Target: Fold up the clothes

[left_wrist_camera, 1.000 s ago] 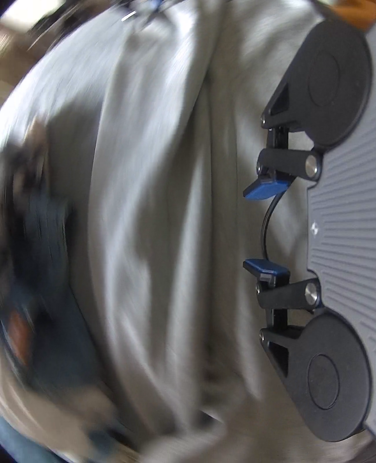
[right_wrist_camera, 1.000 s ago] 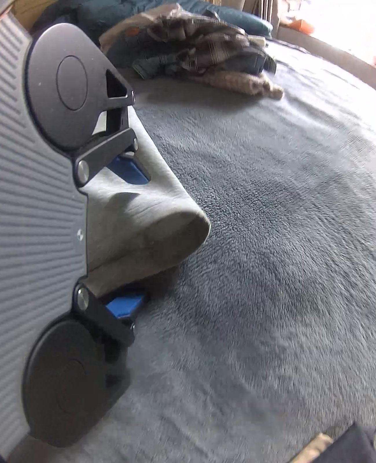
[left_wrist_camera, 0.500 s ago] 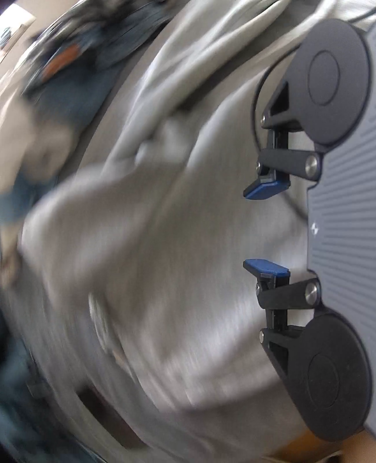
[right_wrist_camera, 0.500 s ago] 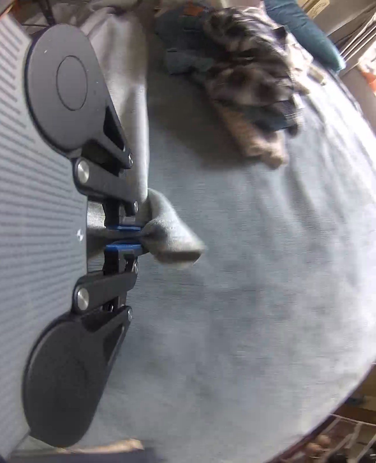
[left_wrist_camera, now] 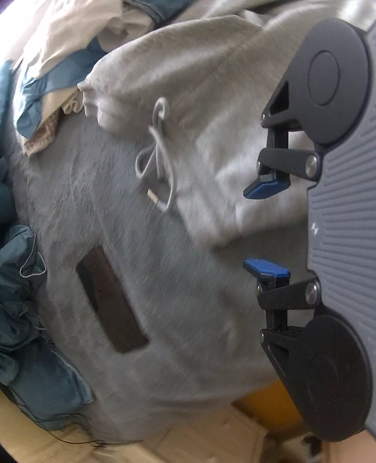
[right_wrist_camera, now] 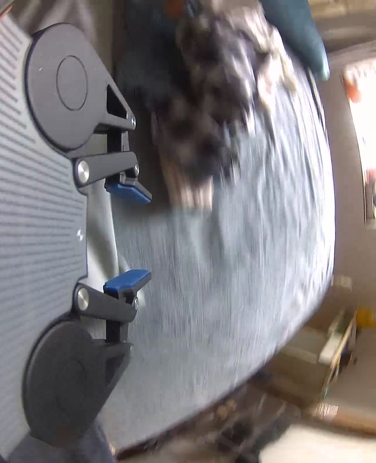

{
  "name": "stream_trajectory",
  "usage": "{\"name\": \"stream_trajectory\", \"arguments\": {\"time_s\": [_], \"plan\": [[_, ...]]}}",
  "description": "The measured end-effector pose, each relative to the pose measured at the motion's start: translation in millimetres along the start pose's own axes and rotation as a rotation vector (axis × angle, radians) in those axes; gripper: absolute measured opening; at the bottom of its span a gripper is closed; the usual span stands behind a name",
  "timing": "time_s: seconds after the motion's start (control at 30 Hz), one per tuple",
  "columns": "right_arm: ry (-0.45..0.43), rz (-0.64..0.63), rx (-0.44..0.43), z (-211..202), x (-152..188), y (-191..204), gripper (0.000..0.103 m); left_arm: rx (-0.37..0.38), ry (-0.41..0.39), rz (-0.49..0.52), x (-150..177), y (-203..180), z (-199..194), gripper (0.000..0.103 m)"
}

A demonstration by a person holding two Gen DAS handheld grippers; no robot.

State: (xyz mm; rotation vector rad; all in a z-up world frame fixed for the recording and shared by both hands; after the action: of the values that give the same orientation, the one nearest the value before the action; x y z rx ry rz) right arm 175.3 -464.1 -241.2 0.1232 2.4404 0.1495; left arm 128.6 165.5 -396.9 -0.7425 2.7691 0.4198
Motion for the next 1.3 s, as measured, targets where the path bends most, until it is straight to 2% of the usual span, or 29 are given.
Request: {"name": "stream_trajectory", "arguments": {"time_s": [0.13,0.2,0.33,0.4,0.5,0.6,0.7,0.73,0.8,0.83,0.9,1.03,1.1,1.2,1.3], "plan": [[0.063,-0.248,-0.216,7.4,24.4,162.5,0.056,0.003,0.005,0.053,-3.3,55.6,-12.2,0.052],[0.086,-0.349,-0.308,9.5,39.1,236.5,0.058,0.065,0.029,0.049,-4.4,64.7,-3.6,0.053],[0.135,-0.416,-0.452,14.1,67.5,355.3,0.058,0.261,0.158,0.026,-3.0,38.2,33.9,0.055],[0.174,-0.431,-0.476,20.1,82.2,398.4,0.058,0.343,0.220,-0.009,-2.3,18.7,53.6,0.055],[0.223,-0.430,-0.487,25.1,95.9,440.6,0.058,0.421,0.282,-0.071,-2.0,-4.6,77.8,0.055],[0.262,-0.412,-0.470,20.2,110.5,461.2,0.058,0.424,0.321,-0.120,0.7,-16.9,95.1,0.059],[0.302,-0.366,-0.430,18.3,122.0,466.0,0.058,0.394,0.315,-0.148,1.2,-23.7,97.3,0.060],[0.313,-0.345,-0.416,17.1,125.4,464.4,0.058,0.387,0.301,-0.139,1.4,-25.7,95.3,0.057],[0.336,-0.302,-0.387,14.5,132.2,461.2,0.058,0.390,0.264,-0.111,1.7,-29.5,89.1,0.035],[0.344,-0.284,-0.376,14.3,135.2,458.7,0.058,0.392,0.250,-0.101,1.9,-30.0,86.1,0.032],[0.354,-0.253,-0.362,15.5,140.2,452.2,0.058,0.395,0.235,-0.100,2.8,-25.6,80.4,0.015],[0.375,-0.191,-0.335,18.0,150.2,439.2,0.058,0.438,0.197,-0.149,4.1,0.1,50.7,0.012],[0.383,-0.170,-0.333,18.5,151.5,436.7,0.058,0.433,0.189,-0.146,13.9,18.5,30.0,0.012],[0.370,-0.169,-0.345,17.8,146.6,437.0,0.058,0.407,0.226,-0.133,45.2,49.0,11.8,0.012],[0.355,-0.197,-0.359,22.5,140.1,441.5,0.058,0.368,0.319,-0.161,83.6,73.8,18.3,0.012]]}}
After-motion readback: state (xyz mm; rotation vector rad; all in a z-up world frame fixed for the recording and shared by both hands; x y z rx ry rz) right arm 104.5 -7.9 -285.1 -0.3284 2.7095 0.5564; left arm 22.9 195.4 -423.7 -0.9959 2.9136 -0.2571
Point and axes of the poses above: each gripper's, at about its wrist camera, not at the fingertips, and z roughly the way its jaws point, y to its left, x to its underside, the point moved 10 cm from there along z, roughly the way its jaws point, and after that the axes turned 10 degrees about -x, right-handed, at the moved point
